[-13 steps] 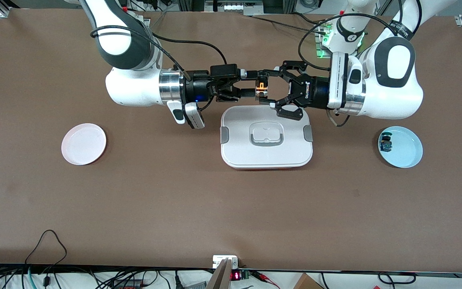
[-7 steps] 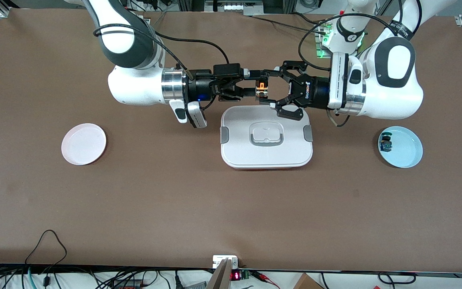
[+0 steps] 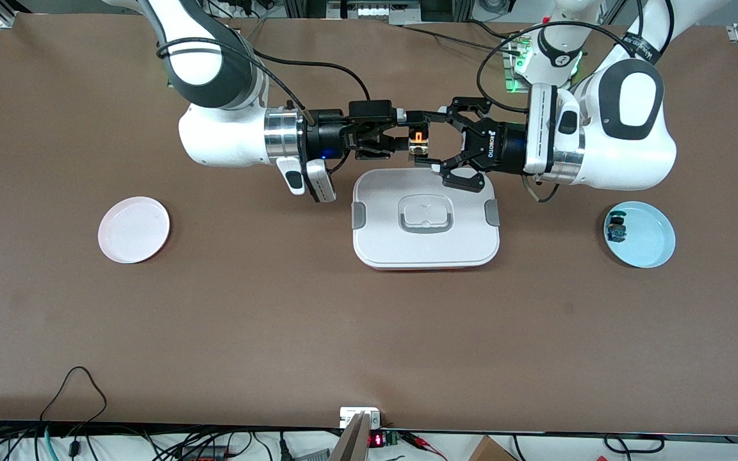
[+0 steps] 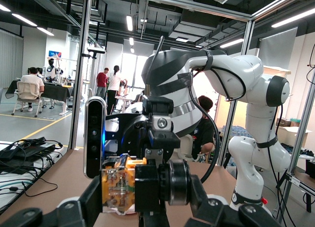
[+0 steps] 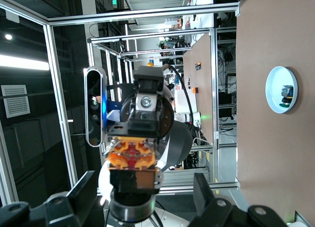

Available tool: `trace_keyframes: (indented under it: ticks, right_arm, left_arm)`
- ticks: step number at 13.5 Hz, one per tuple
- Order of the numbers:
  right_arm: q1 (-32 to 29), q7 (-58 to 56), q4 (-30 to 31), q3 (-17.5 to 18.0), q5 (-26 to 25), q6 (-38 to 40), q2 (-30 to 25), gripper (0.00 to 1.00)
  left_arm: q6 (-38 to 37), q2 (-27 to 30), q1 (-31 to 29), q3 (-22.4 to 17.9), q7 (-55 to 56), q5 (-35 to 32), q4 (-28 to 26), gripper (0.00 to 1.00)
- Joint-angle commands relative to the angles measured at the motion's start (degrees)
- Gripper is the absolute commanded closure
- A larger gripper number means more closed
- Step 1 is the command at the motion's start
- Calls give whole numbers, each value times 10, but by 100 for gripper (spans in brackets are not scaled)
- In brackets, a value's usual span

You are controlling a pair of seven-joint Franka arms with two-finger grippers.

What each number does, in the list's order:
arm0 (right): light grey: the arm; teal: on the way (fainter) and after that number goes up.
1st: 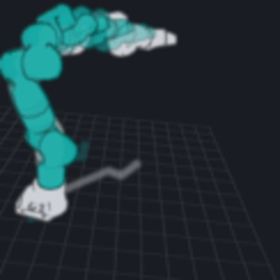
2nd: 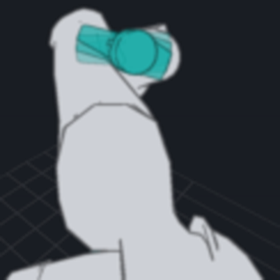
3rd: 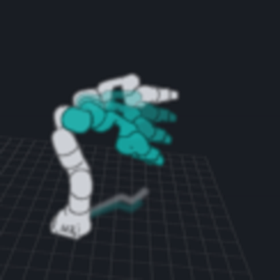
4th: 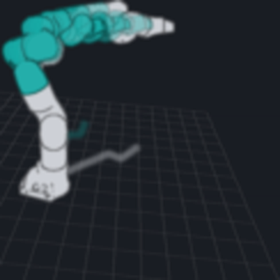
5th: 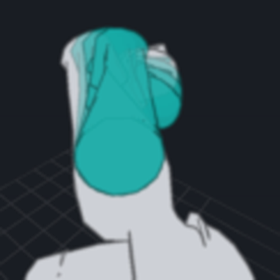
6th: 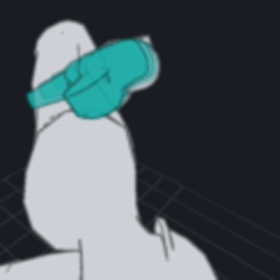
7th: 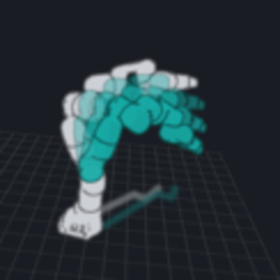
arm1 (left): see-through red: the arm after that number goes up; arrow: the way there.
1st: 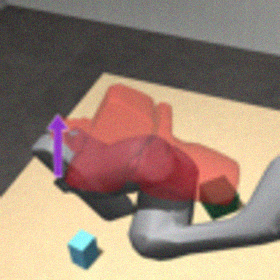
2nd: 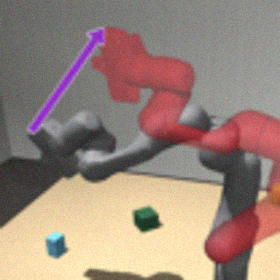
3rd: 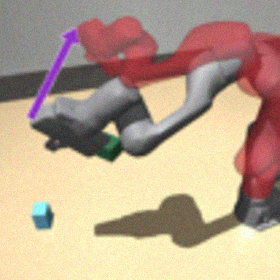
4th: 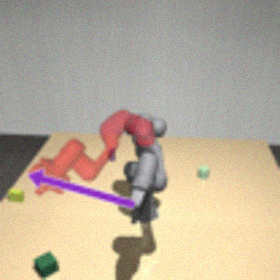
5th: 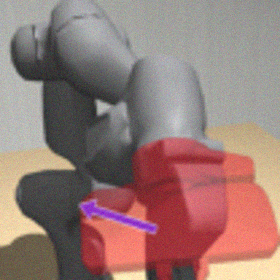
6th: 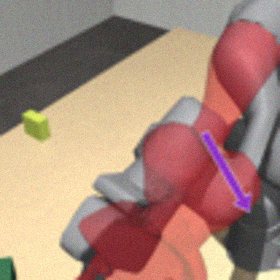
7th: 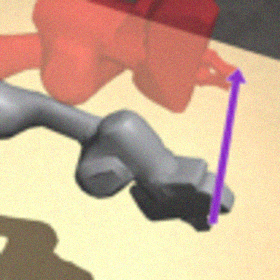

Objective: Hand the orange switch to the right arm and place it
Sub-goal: 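Close the right gripper on the switch held by the left gripper, then open the left gripper and withdraw it while the right gripper holds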

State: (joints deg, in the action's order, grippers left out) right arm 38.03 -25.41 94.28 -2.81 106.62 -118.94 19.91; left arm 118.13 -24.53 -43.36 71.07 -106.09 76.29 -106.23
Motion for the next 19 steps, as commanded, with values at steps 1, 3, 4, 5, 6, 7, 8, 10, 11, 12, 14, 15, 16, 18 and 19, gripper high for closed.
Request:
trace_keyframes:
  ticks: [1,3,4,5,6,7,8,10,11,12,14,15,16,18,19]
  right_arm:
    - [2,-29,-16,2,24,-3,10,65]
    - [1,-39,-16,2,31,-2,8,87]
    - [3,-46,-16,2,30,-2,7,95]
    - [3,-53,-16,2,30,-3,7,99]
    - [3,-53,-16,2,31,-3,7,99]
    - [3,-53,-16,2,31,-3,6,99]
    - [3,-53,-16,2,31,-5,6,99]
    - [3,-53,-16,2,30,-6,6,99]
    - [3,-54,-16,2,30,-7,6,99]
    - [3,-54,-16,2,31,-8,6,99]
    - [3,-53,-16,2,31,-9,6,99]
    - [3,-53,-16,2,31,-8,6,99]
    - [2,-54,-16,2,31,-8,5,99]
    - [1,-53,-16,2,32,-9,3,99]
    - [-2,-51,-16,2,32,-6,3,99]
  left_arm:
    - [-1,6,-10,8,-18,25,-7,97]
    - [-1,6,-10,8,-18,25,-6,97]
    - [-1,6,-10,8,-18,25,-6,97]
    - [-1,6,-10,8,-18,25,-6,97]
    - [-1,6,-10,9,-18,25,-6,97]
    - [-1,6,-10,8,-18,25,-6,96]
    - [-1,6,-10,8,-18,25,-7,91]
    - [-2,6,-10,8,-15,25,-7,35]
    - [-4,5,-11,8,-14,25,-7,0]
    - [-4,4,-12,8,-14,25,-6,0]
    - [-7,3,-15,7,-16,25,-6,0]
    - [-9,2,-23,6,-17,24,-6,0]
    - [-18,-3,-29,4,-17,24,-6,0]
    - [-70,-15,-53,-3,-18,19,-2,0]
    - [-87,-17,-72,-7,-17,18,-2,0]
